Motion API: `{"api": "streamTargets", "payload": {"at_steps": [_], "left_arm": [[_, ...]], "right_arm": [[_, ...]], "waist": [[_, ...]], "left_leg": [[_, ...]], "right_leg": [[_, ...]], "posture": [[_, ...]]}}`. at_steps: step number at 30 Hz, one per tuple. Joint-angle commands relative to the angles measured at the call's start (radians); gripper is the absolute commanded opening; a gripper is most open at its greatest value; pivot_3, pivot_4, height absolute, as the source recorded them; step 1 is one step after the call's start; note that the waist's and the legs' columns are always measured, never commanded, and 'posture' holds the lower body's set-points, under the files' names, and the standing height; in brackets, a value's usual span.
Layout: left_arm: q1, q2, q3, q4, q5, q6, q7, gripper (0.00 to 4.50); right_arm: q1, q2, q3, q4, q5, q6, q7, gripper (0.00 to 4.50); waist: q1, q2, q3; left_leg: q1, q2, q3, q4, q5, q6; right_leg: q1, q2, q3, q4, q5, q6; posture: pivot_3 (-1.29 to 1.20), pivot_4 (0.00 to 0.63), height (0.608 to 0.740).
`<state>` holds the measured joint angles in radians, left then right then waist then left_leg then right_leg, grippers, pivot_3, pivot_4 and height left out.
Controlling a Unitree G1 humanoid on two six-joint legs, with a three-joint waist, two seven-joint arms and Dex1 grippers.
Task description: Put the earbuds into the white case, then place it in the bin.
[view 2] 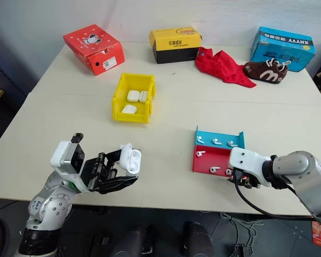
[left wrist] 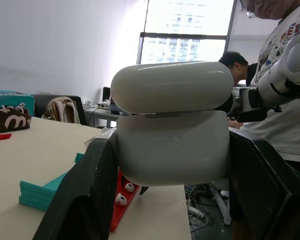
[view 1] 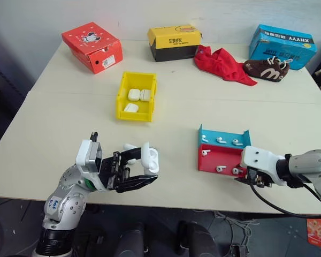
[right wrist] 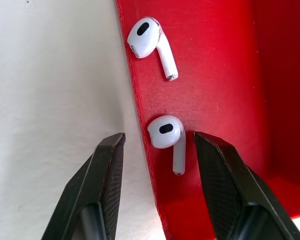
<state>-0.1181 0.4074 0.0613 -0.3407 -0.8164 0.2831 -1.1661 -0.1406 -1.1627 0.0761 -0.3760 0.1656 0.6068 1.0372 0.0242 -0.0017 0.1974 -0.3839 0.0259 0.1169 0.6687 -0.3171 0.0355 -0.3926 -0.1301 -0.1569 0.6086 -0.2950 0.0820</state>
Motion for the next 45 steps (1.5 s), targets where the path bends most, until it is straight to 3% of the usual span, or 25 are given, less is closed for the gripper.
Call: {"api": "streamTargets", "payload": {"at_steps": [1, 18, 21, 24, 35, 42, 45], "left_arm": [[0.004, 0.009, 0.002, -0.040, -0.006, -0.016, -0.009, 2.79], [0.030, 0.020, 0.005, -0.051, -0.004, -0.016, -0.011, 2.79], [0.030, 0.023, 0.006, -0.050, -0.005, -0.017, -0.010, 2.79], [0.034, 0.027, 0.007, -0.053, -0.007, -0.017, -0.010, 2.79], [0.030, 0.037, 0.013, -0.048, -0.018, -0.017, -0.020, 2.79], [-0.019, 0.023, 0.031, -0.017, -0.041, -0.037, -0.059, 2.79], [-0.096, -0.002, 0.022, 0.012, -0.064, -0.017, -0.043, 2.79]], "right_arm": [[-0.015, 0.000, -0.007, 0.013, -0.009, -0.012, 0.009, 2.18], [-0.034, 0.026, 0.022, 0.015, -0.018, -0.010, 0.028, 2.18], [-0.030, 0.021, 0.024, 0.021, -0.023, -0.017, 0.032, 1.59], [-0.026, 0.017, 0.022, 0.023, -0.024, -0.020, 0.036, 0.56], [-0.023, 0.017, 0.000, 0.033, -0.019, -0.048, 0.055, 0.45], [0.071, 0.028, -0.338, -0.078, 0.247, -0.016, 0.176, 0.45], [0.035, 0.221, -0.502, -0.156, 0.621, -0.005, 0.159, 0.45]], "waist": [[0.000, 0.000, 0.000], [0.000, 0.000, 0.000], [0.000, 0.000, 0.000], [0.000, 0.000, 0.000], [0.000, 0.000, 0.000], [0.002, 0.000, 0.000], [0.002, -0.002, -0.001]], "left_leg": [[0.000, 0.000, 0.000, 0.000, 0.000, 0.000], [0.000, 0.000, 0.000, 0.001, 0.000, 0.000], [0.000, 0.000, 0.000, 0.002, 0.000, 0.000], [0.000, 0.000, 0.000, 0.002, 0.000, 0.000], [0.000, 0.000, 0.000, 0.003, 0.000, 0.000], [-0.002, 0.000, -0.001, 0.005, 0.000, 0.001], [-0.002, 0.001, -0.003, 0.006, 0.000, 0.001]], "right_leg": [[0.000, 0.000, 0.000, 0.000, 0.000, 0.000], [0.000, 0.000, 0.000, 0.001, 0.000, 0.000], [0.000, 0.000, 0.000, 0.002, 0.000, 0.000], [0.000, 0.000, 0.000, 0.002, 0.000, 0.000], [0.000, 0.000, 0.000, 0.002, 0.000, 0.000], [0.000, 0.000, -0.001, 0.003, 0.000, 0.000], [0.001, 0.000, -0.001, 0.003, 0.000, 0.000]], "posture": [[0.00, 0.150, 0.740], [0.00, 0.150, 0.740], [0.00, 0.150, 0.740], [0.00, 0.150, 0.740], [0.00, 0.150, 0.740], [0.00, 0.150, 0.740], [0.00, 0.150, 0.740]]}}
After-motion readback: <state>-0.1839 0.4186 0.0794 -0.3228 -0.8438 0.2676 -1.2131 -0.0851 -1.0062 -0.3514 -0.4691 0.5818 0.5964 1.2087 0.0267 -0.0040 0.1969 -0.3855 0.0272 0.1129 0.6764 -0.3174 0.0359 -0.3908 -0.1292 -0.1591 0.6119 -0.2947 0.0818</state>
